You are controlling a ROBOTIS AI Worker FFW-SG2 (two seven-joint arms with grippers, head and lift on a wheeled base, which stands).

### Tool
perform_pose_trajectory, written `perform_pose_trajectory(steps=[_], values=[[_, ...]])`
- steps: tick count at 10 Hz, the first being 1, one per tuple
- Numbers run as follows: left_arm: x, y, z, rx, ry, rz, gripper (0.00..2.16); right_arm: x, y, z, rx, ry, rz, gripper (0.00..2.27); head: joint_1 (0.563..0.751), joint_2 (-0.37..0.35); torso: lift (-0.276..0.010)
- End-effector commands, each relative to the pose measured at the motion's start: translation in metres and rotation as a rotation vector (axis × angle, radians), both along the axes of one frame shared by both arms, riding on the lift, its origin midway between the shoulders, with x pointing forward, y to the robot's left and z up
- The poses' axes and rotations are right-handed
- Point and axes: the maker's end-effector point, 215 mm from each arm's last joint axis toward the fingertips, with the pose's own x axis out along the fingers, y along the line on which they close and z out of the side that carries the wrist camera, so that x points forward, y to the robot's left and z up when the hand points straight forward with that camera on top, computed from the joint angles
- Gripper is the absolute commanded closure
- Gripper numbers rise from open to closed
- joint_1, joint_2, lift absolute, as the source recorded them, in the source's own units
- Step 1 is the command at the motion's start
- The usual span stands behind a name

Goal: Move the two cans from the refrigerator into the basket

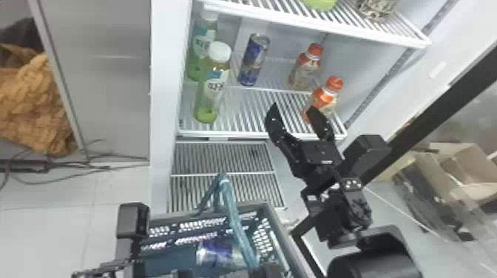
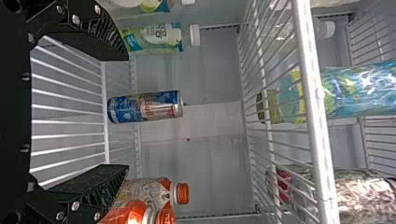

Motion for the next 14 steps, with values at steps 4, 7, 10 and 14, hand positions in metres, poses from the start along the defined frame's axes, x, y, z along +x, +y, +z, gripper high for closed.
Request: perform_pose_trajectory(steps=[4,7,10,14], values=[[-0.001,-0.001,0.000,0.000,0.001,-0.004,1.18,0.034,-0.006,-0.004,-0.022,-0.018,-0.008,0.20,0.695,-0.350,-0.276],[-0.001,-0.001,-0.001,0.003,0.002,-0.006,1.18,0.063,-0.011,-0.008,-0.024,-0.036,-0.009,0.20,0.695,-0.350,-0.276],[-0.002,-0.001,0.000,0.000,0.004,-0.008,1.18,0.086,-0.010,-0.007,-0.031,-0.054,0.009,0.20,0.695,-0.350,-0.276],[-0.002,-0.002,0.000,0.002,0.003,-0.007,1.18,0.106,-0.007,-0.012,-0.035,-0.062,0.022,0.20,0.695,-0.350,-0.276]])
